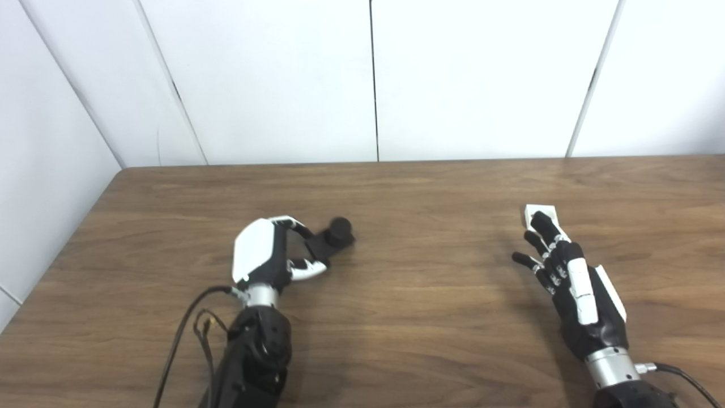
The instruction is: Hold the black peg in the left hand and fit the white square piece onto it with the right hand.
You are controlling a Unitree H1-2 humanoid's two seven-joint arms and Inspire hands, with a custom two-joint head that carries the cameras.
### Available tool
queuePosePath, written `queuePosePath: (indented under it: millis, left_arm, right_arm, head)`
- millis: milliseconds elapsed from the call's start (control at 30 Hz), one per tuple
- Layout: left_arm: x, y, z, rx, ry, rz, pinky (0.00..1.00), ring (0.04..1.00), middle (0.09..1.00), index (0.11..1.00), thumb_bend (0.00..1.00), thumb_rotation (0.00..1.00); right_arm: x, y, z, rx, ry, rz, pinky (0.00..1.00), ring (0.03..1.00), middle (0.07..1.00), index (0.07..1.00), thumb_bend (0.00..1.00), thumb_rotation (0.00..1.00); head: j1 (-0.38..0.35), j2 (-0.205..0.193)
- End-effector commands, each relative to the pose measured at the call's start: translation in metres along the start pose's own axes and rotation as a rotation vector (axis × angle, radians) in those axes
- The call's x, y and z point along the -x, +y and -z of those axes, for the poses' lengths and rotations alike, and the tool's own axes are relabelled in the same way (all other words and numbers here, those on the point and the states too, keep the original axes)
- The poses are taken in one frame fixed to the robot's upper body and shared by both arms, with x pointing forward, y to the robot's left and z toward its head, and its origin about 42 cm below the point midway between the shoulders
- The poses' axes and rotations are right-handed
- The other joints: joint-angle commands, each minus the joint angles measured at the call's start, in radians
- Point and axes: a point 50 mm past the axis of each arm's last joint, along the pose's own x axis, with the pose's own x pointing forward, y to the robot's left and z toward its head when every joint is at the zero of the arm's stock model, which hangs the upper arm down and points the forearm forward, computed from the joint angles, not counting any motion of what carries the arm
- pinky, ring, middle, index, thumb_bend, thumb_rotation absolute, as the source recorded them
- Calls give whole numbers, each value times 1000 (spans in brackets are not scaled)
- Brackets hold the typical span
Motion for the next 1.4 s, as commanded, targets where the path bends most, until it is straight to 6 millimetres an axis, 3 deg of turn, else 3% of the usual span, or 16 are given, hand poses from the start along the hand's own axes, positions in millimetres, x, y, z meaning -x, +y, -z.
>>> queuePosePath:
  millis: [0,367,667,1067,1367]
  left_arm:
    - [5,9,-14,3,-66,-23,749,885,815,492,497,74]
    - [53,-5,-27,-43,-161,57,771,909,838,494,496,77]
    - [79,-15,-35,-24,-224,89,761,906,836,494,496,75]
    - [94,-18,-42,1,-267,141,756,904,834,494,495,75]
    - [90,-21,-38,15,-247,176,753,898,837,494,493,76]
  right_arm:
    - [7,-1,11,0,31,4,806,950,962,935,578,967]
    - [7,4,11,-5,36,8,821,954,963,935,578,969]
    - [7,10,11,7,40,15,810,946,954,922,591,964]
    - [10,18,8,12,48,26,799,945,954,922,607,971]
    - [11,19,5,10,44,42,802,940,949,920,602,971]
  head:
    - [-1,4]
    - [-19,5]
    - [-46,8]
    - [-101,15]
    - [-109,20]
